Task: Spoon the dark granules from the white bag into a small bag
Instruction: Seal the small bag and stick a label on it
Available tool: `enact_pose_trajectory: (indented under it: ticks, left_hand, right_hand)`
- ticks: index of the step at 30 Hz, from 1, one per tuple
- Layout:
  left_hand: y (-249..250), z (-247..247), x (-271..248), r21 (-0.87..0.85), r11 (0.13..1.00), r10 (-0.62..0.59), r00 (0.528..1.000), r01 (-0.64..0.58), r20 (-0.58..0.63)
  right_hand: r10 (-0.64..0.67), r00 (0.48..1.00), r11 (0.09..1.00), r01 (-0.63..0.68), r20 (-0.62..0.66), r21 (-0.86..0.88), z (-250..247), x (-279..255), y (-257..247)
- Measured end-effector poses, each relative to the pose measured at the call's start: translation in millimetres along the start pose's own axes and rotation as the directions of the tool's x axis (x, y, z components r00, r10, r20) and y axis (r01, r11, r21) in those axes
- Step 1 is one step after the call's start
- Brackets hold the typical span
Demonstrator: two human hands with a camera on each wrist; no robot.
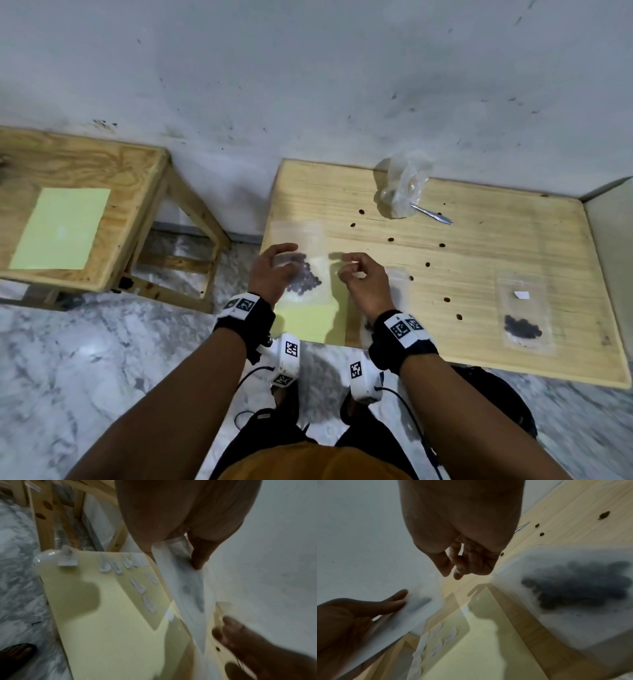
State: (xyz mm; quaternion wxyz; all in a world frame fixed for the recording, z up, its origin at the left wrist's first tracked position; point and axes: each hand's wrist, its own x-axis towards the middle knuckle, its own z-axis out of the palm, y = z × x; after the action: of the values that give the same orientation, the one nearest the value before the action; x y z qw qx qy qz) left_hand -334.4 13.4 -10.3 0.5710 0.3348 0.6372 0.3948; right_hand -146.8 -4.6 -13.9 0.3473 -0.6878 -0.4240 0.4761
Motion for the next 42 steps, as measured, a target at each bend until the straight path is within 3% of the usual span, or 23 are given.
enact_pose_trajectory:
  ticks: [3, 5, 8, 14, 23, 27, 34, 39, 42]
  left_hand:
    - [-1, -28, 12, -0.047, 0.999, -0.002, 0.988, -0.005, -0.153]
    - [-3, -46, 20, -0.042, 0.999, 0.016, 0.981, -0.025, -0.191]
    - [-1, -58, 25, -0.053, 0.998, 0.004, 0.985, -0.013, -0.172]
    - [0, -59, 29, -0.051, 0.999, 0.009, 0.995, -0.015, -0.103]
    - [-16, -55, 41, 0.014, 1.000, 0.006, 0.999, -0.006, -0.041]
    - [-17, -55, 45, 0.048, 0.999, 0.011, 0.999, -0.009, -0.044]
    - [-13, -47, 41, 0.004, 1.000, -0.007, 0.998, 0.007, -0.064]
    - [-6, -37, 32, 0.048, 0.998, 0.047, 0.997, -0.044, -0.061]
    - [0, -26, 25, 0.122, 0.990, 0.075, 0.997, -0.072, -0.023]
  right_hand:
    - [0.091, 0.996, 0.987, -0.091, -0.005, -0.132, 8, 1, 9]
    - [0.163, 0.986, 0.958, -0.150, 0.036, -0.244, 16, 2, 15]
    - [0.218, 0.976, 0.913, -0.193, 0.030, -0.360, 27, 2, 21]
    - [0.207, 0.977, 0.852, -0.201, -0.041, -0.483, 44, 9, 16]
    - [0.263, 0.962, 0.828, -0.265, -0.074, -0.494, 56, 28, 10]
    - [0.255, 0.966, 0.859, -0.242, -0.033, -0.452, 57, 32, 10]
    - [0.162, 0.986, 0.965, -0.165, -0.031, -0.206, 49, 28, 7]
    - [0.098, 0.994, 0.988, -0.091, -0.050, 0.123, 35, 25, -16]
    - [0.042, 0.999, 0.977, -0.042, 0.007, 0.208, 31, 23, -35]
